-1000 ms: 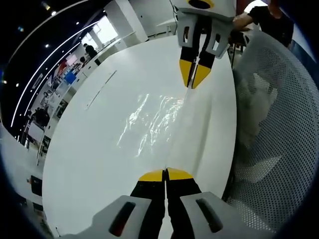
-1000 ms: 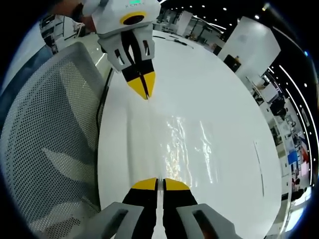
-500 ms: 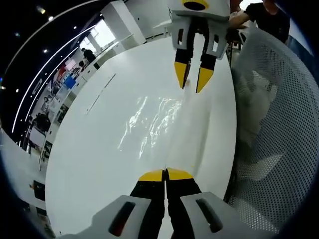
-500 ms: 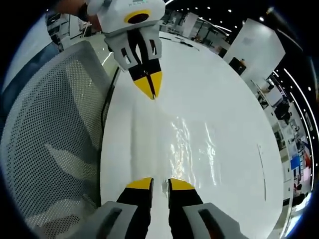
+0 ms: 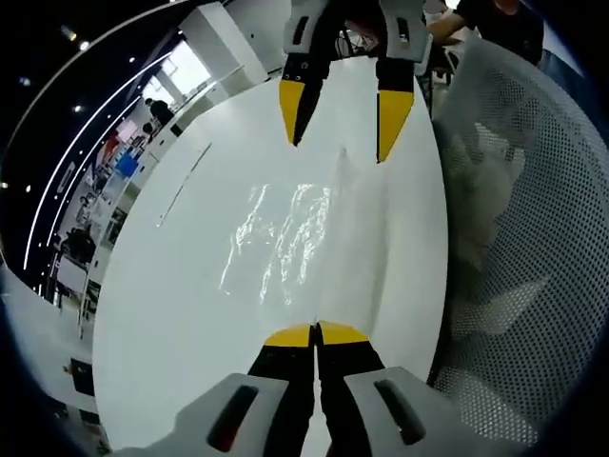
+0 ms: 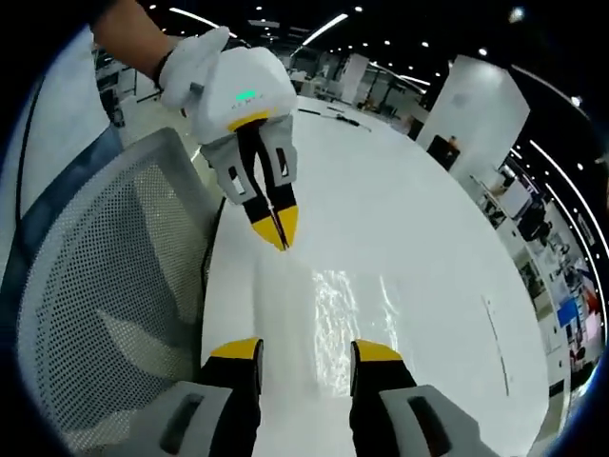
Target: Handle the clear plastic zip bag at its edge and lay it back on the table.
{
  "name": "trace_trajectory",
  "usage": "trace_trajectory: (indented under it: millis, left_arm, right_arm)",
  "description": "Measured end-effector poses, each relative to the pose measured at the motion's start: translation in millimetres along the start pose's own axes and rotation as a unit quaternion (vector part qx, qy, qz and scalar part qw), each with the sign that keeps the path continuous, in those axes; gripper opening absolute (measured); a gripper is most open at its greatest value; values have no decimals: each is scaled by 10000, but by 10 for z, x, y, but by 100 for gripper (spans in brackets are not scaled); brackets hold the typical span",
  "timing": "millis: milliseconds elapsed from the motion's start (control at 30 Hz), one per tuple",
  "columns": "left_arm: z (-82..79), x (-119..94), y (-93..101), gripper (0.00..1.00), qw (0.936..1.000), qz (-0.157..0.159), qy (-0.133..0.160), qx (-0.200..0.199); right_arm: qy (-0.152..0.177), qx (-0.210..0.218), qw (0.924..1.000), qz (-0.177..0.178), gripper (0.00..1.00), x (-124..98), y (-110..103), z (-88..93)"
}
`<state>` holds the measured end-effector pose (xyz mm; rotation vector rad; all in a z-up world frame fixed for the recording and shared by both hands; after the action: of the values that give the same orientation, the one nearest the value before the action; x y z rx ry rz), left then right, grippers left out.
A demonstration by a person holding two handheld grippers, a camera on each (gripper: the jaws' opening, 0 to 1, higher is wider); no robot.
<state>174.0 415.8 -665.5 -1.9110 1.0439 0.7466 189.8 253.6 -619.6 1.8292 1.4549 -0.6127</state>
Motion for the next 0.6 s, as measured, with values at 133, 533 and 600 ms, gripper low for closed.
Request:
trace_trajectory:
  millis: [133, 533, 600]
  left_arm:
    - [-20, -7, 22, 0, 10000, -7, 25, 27]
    - [-46, -58, 62, 0, 9999, -30, 69, -70]
    - [-60, -78, 61, 0, 9999, -40, 87, -85]
  right_arm:
    - [14, 86, 9999, 100, 35, -10, 84, -13]
    - [-84, 207, 9997, 86, 32, 183, 126, -12]
    - [-109, 198, 9997, 52, 32, 262, 137, 19]
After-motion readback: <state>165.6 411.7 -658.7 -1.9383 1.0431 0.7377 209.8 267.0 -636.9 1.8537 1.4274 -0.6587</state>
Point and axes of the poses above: the point that each gripper's makers call its tool centre point, and the gripper's own axes: x roughly forward along the fingers, y roughly to its right, z roughly out of its underside, the point moved 7 cm from there along -x, roughly backward along the fingers
